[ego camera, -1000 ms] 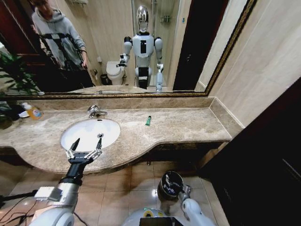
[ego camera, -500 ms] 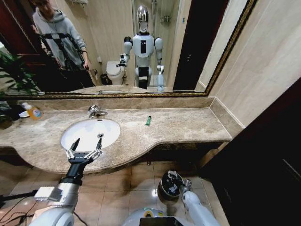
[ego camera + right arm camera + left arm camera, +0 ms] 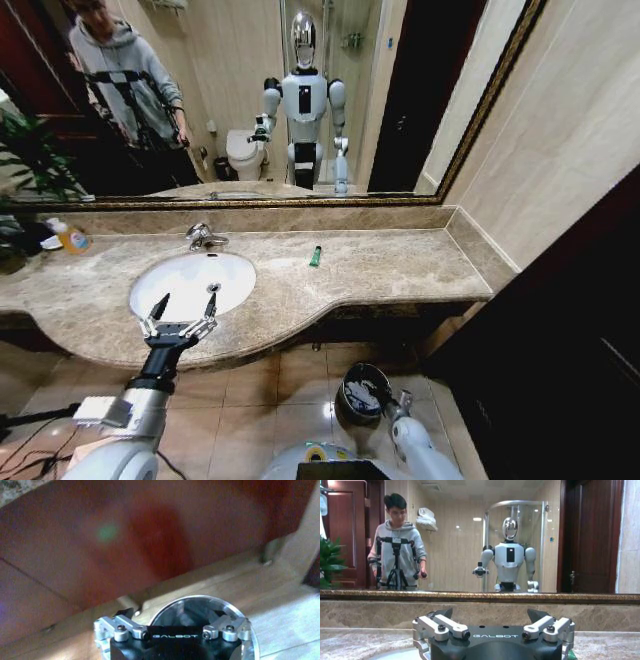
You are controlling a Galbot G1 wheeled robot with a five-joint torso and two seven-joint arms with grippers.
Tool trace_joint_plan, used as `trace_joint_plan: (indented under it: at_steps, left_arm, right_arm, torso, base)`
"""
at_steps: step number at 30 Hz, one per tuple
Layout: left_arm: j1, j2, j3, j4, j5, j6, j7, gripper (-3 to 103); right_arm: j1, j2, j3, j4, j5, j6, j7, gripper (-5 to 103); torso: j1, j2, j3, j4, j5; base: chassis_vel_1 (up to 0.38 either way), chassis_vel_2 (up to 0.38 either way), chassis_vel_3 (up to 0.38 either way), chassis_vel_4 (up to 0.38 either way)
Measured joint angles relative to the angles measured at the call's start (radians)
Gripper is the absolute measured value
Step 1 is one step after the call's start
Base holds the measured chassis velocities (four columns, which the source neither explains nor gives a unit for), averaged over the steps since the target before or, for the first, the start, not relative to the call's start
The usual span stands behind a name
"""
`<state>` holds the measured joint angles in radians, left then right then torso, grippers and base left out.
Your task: Pick up the trash from the sink and place it in the trash bin.
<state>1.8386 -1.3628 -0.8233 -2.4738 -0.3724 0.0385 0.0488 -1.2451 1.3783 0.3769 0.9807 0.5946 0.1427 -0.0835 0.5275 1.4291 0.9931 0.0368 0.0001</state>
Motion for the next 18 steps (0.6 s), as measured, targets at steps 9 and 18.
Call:
trace_joint_plan:
  at_steps: [9,18]
  left_arm:
    - [0.0,0.0,0.0,0.0,0.0,0.0,0.0,100]
    - [0.0,0.0,0.0,0.0,0.0,0.0,0.0,100]
  right_arm:
    - [-0.179,-0.013,0.048,0.241,-0.117,0.104,0.056,100]
    - [-0.501,0.005,0.099,0.663,-0.16,0.178,0.149,100]
  torso:
    - [0.0,0.0,0.0,0.0,0.0]
    - [0.0,0.0,0.0,-0.0002,-0.0001]
  base:
    - [0.0,0.0,0.0,0.0]
    - [0.0,0.0,0.0,0.0]
